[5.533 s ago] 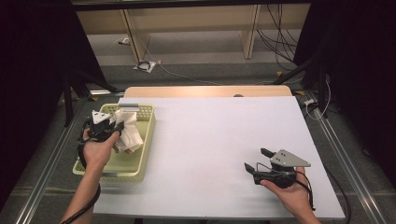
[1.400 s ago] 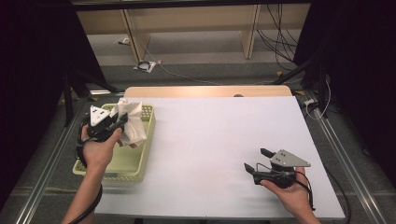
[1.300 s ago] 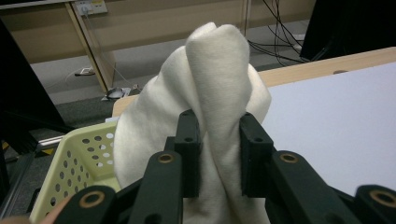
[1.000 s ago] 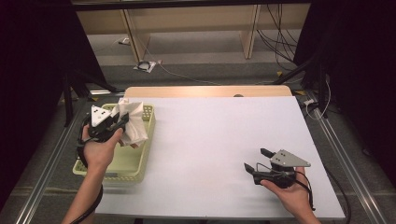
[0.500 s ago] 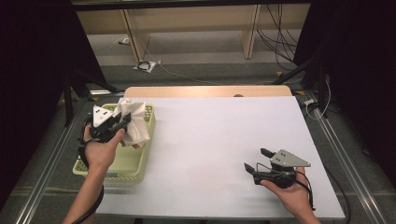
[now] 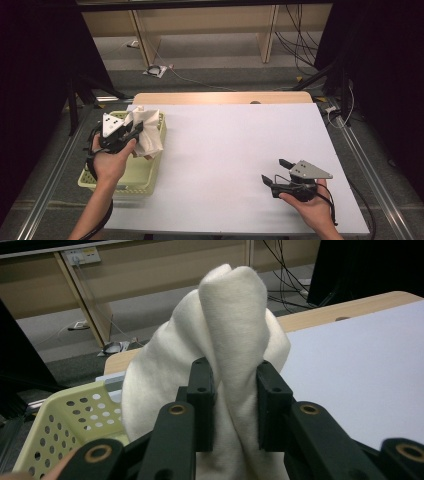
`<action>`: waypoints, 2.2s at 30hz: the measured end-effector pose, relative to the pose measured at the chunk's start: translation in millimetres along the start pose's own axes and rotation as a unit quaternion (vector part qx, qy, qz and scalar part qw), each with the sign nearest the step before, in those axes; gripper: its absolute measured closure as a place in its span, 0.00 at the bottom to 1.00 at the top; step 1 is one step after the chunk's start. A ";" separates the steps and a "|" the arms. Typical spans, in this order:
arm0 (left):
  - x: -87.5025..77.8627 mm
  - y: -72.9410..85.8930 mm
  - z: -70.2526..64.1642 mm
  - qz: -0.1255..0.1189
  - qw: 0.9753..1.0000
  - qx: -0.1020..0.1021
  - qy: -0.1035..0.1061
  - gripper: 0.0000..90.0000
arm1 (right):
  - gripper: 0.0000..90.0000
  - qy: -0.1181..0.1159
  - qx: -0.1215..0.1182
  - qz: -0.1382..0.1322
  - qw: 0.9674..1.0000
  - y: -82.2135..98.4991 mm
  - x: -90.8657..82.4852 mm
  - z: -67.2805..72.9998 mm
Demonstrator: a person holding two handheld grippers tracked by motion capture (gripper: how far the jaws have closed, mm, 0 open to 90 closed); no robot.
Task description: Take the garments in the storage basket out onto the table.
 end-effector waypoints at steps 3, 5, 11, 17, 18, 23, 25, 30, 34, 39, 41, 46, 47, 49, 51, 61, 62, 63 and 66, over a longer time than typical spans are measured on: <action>-0.1 -0.2 -1.5 0.000 1.000 0.001 0.001 0.81 | 0.20 0.000 0.000 0.000 1.000 0.0 0.1 -0.1; 0.0 -0.4 -2.8 -0.001 1.000 0.001 0.003 0.81 | 0.20 0.000 0.000 0.000 1.000 0.0 0.0 0.0; -0.3 -0.7 -5.1 -0.001 1.000 0.002 0.009 0.81 | 0.20 0.000 0.000 0.000 1.000 0.1 0.1 -0.1; -0.9 -1.5 -8.3 -0.002 1.000 0.005 0.013 0.81 | 0.20 0.000 0.000 0.000 1.000 0.0 0.0 0.0; -1.3 -1.9 -8.6 -0.003 1.000 0.005 0.013 0.81 | 0.20 0.000 0.000 0.000 1.000 0.1 0.0 0.1; -2.7 -3.0 -9.4 -0.005 1.000 0.004 0.014 0.81 | 0.20 0.000 0.000 0.000 1.000 0.1 0.0 0.0; -2.9 -3.1 -10.0 -0.005 1.000 0.006 0.016 0.81 | 0.20 0.000 0.000 0.001 1.000 0.1 0.0 0.0; -3.4 -3.7 -12.0 -0.005 1.000 0.008 0.018 0.81 | 0.20 0.000 0.000 0.000 1.000 0.1 0.0 0.0; -4.4 -4.5 -13.2 -0.007 1.000 0.008 0.019 0.81 | 0.20 0.000 0.000 0.000 1.000 0.1 -0.1 0.1; -4.8 -4.8 -15.6 -0.007 1.000 0.011 0.022 0.81 | 0.20 -0.001 -0.002 -0.001 1.000 0.0 0.0 0.0; -5.1 -5.2 -16.9 -0.007 1.000 0.012 0.023 0.81 | 0.20 -0.001 -0.002 0.000 1.000 0.0 0.0 0.1; -6.2 -6.1 -19.5 -0.009 1.000 0.017 0.024 0.81 | 0.20 0.000 -0.001 0.001 1.000 0.1 0.0 0.0; -6.5 -6.4 -20.2 -0.009 0.999 0.017 0.025 0.81 | 0.20 0.000 0.000 0.000 1.000 0.1 0.0 0.1; -6.9 -6.8 -21.5 -0.010 0.999 0.018 0.026 0.81 | 0.20 0.000 -0.001 0.000 1.000 0.0 0.0 0.0; -7.6 -7.5 -23.3 -0.012 0.999 0.020 0.029 0.81 | 0.20 -0.001 -0.002 0.000 1.000 0.0 0.1 0.1; -12.2 -11.0 -31.4 -0.018 0.999 0.026 0.038 0.81 | 0.20 0.000 -0.002 0.000 1.000 0.0 0.0 0.1; -12.5 -11.3 -32.0 -0.018 0.999 0.027 0.039 0.81 | 0.20 0.000 -0.002 0.000 1.000 0.0 0.0 0.1; -12.9 -11.6 -32.7 -0.019 0.999 0.027 0.040 0.81 | 0.20 -0.001 -0.001 0.000 1.000 0.1 0.0 0.1; -13.9 -12.3 -34.8 -0.020 0.998 0.030 0.043 0.81 | 0.20 -0.001 -0.002 0.000 1.000 0.0 0.0 0.1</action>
Point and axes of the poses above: each handheld gripper's, and its own axes: x roughly forward along the jaws, y roughly out of its underside, z roughly to its left, the point moved 4 cm from there along x, roughly forward along the jaws, and after that the axes turned 6 degrees about z, right-handed, at the moved point
